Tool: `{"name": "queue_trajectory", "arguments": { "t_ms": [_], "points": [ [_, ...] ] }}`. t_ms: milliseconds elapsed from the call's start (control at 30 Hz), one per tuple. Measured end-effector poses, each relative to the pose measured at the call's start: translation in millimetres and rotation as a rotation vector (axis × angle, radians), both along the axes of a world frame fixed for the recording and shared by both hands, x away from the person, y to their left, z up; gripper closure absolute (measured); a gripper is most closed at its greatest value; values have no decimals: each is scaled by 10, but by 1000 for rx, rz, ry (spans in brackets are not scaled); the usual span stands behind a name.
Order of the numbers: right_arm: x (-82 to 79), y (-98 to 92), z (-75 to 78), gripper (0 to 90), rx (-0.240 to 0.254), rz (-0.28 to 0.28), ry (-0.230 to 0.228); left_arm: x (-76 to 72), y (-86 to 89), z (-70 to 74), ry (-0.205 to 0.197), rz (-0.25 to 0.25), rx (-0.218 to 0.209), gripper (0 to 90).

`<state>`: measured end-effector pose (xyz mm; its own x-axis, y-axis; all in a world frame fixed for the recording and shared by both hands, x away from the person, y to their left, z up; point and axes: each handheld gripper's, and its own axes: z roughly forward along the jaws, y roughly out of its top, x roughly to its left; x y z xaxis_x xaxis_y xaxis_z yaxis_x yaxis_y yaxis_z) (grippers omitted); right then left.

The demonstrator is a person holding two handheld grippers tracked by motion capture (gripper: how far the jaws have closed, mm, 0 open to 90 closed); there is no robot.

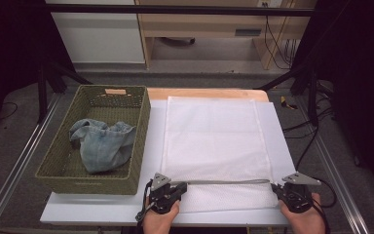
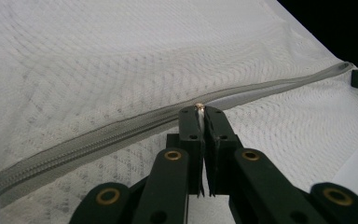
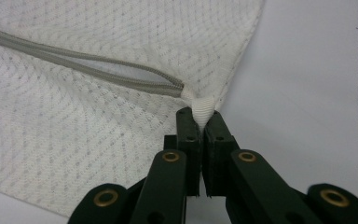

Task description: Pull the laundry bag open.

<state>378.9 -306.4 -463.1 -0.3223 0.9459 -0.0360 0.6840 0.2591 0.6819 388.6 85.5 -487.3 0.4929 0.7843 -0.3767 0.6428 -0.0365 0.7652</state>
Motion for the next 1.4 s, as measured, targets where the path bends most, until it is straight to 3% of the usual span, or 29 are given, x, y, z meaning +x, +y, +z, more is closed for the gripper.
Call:
{"name": "queue_trajectory", "arguments": {
  "t_ms": [633,1100,1400],
  "points": [
    [-17,26,-41,876,-9,-8,14,-46,210,2,20,39,-10,869],
    [-20,27,-49,875,-8,-11,16,-84,348,36,9,66,-18,869],
    [-23,25,-59,875,-6,-13,16,-93,360,28,2,72,2,869]
  ]
}}
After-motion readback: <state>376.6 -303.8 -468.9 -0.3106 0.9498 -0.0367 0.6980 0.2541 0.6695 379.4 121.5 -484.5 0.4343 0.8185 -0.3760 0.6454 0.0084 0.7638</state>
